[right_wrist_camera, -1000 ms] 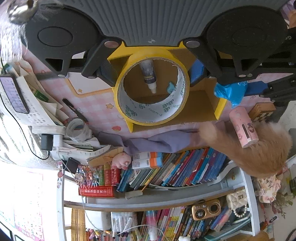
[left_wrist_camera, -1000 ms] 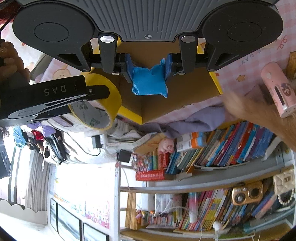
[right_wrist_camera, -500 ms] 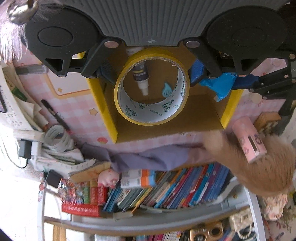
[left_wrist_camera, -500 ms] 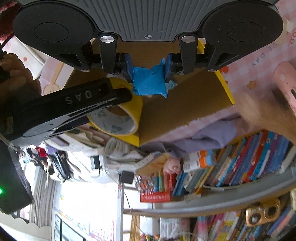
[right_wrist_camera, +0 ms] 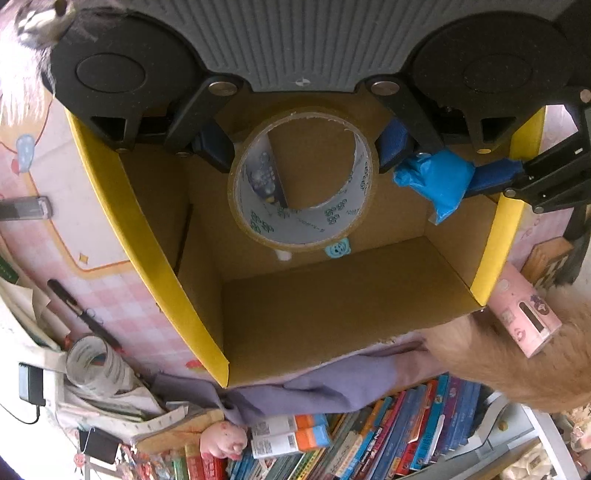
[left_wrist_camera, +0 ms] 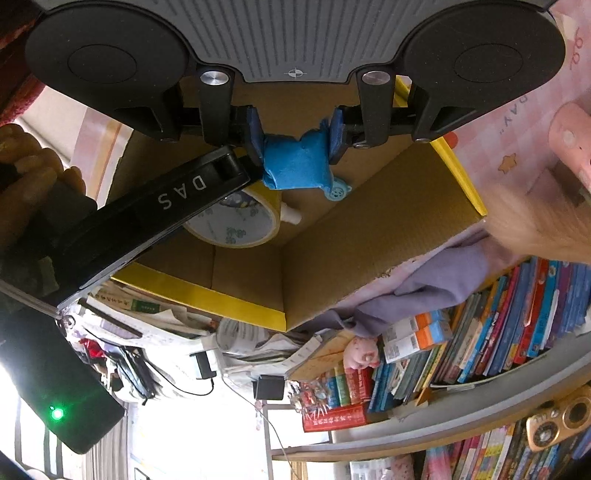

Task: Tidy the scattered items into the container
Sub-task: 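Lower the blue cloth into the yellow box and open the left tool, then withdraw both tools from the box and move toward the white items, then grasp the white-and-red small box with the left tool while the right tool grasps the white charger, then carry the small box and white charger with both tools toward the yellow box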

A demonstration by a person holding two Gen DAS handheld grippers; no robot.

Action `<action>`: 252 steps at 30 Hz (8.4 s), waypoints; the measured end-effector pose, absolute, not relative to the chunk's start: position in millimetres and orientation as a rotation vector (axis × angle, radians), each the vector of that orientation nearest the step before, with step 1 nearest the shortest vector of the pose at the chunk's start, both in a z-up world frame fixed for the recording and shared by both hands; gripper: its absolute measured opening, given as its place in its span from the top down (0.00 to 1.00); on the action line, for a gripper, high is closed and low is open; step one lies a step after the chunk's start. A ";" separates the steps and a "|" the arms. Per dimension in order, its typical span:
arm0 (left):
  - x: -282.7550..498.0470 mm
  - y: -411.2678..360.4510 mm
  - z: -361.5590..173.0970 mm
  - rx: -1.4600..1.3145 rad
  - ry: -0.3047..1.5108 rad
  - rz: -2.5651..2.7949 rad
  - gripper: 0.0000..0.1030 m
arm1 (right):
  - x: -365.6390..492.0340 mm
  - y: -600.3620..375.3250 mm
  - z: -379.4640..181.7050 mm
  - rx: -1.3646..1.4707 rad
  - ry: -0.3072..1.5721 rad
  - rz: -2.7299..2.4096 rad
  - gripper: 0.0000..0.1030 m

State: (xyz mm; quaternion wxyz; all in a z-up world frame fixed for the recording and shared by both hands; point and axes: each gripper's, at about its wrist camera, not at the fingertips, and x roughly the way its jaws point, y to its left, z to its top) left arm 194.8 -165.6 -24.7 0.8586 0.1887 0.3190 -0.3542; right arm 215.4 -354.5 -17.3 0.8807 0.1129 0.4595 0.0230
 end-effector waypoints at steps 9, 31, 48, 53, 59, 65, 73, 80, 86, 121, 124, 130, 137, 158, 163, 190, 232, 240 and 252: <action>195.7 -167.7 -25.6 0.406 0.666 -0.736 0.63 | 214.0 -352.3 -19.4 0.225 0.953 0.009 0.21; 172.3 -153.7 -2.0 0.339 0.554 -0.675 0.19 | 172.0 -339.2 28.0 0.127 0.694 -0.008 0.16; 102.5 -161.5 19.8 0.251 0.436 -0.635 0.12 | 95.0 -360.2 39.4 0.147 0.609 -0.076 0.16; 74.2 -165.5 22.3 0.255 0.416 -0.629 0.11 | 68.6 -365.1 40.3 0.152 0.604 -0.083 0.16; 47.4 -168.9 24.2 0.259 0.408 -0.617 0.11 | 40.8 -367.5 42.1 0.152 0.595 -0.072 0.16; 28.1 -169.9 22.1 0.274 0.428 -0.605 0.11 | 20.2 -368.9 39.3 0.166 0.604 -0.061 0.15; 16.7 -162.1 15.1 0.256 0.484 -0.562 0.11 | 4.0 -367.1 34.4 0.151 0.607 -0.067 0.15; 15.2 -147.3 9.6 0.198 0.543 -0.494 0.11 | -5.5 -361.3 23.8 0.091 0.645 -0.057 0.15; 10.3 -141.8 8.7 0.187 0.554 -0.470 0.11 | -11.3 -354.5 21.6 0.074 0.657 -0.027 0.15; -7.8 -86.5 -2.2 0.106 0.634 -0.332 0.10 | -0.1 -294.0 11.6 -0.023 0.720 0.132 0.13; -10.5 -76.1 -1.7 0.099 0.640 -0.306 0.10 | 2.5 -284.0 11.5 -0.029 0.727 0.156 0.13; -14.9 -53.8 -2.7 0.071 0.659 -0.247 0.10 | 4.5 -260.1 9.7 -0.050 0.744 0.209 0.13; -19.0 -34.7 -4.0 0.053 0.663 -0.213 0.10 | 5.7 -239.8 10.1 -0.068 0.749 0.244 0.13; 11.7 23.4 -3.0 0.042 0.675 -0.126 0.10 | 41.8 -180.0 11.4 -0.094 0.755 0.313 0.13; 28.1 41.5 -4.5 0.046 0.686 -0.114 0.10 | 60.6 -160.6 8.1 -0.094 0.765 0.326 0.13; 138.7 102.3 -28.1 0.031 0.754 -0.180 0.10 | 157.3 -103.4 -10.8 -0.093 0.817 0.231 0.13; 230.6 87.0 -82.8 0.186 0.884 -0.349 0.69 | 305.1 -75.5 -75.0 -0.045 0.941 0.123 0.30; 230.8 93.6 -78.4 0.136 0.884 -0.364 0.73 | 298.9 -70.0 -69.0 -0.065 0.931 0.183 0.52; 217.7 111.3 -53.3 0.047 0.831 -0.338 0.73 | 267.8 -75.8 -27.0 -0.036 0.844 0.236 0.52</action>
